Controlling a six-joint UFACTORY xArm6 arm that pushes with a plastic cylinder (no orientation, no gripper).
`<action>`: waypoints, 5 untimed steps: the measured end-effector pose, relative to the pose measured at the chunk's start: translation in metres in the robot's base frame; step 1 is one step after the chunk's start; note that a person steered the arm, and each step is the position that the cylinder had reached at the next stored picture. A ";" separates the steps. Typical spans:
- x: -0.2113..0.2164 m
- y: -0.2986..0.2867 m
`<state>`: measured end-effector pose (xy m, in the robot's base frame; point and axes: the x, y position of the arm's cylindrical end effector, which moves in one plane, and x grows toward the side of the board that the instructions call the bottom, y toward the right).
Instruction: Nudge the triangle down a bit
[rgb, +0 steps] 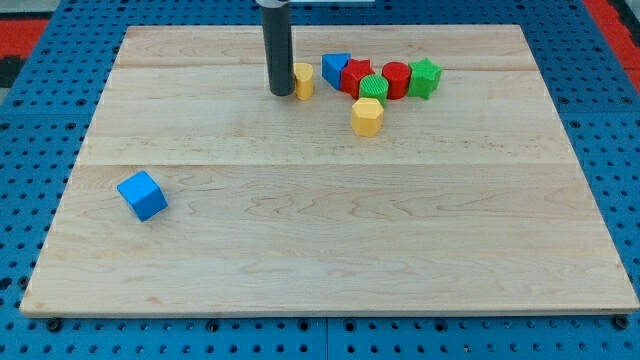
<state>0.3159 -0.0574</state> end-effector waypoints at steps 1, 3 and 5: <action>0.005 -0.001; 0.033 0.025; 0.024 0.020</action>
<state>0.3396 -0.0377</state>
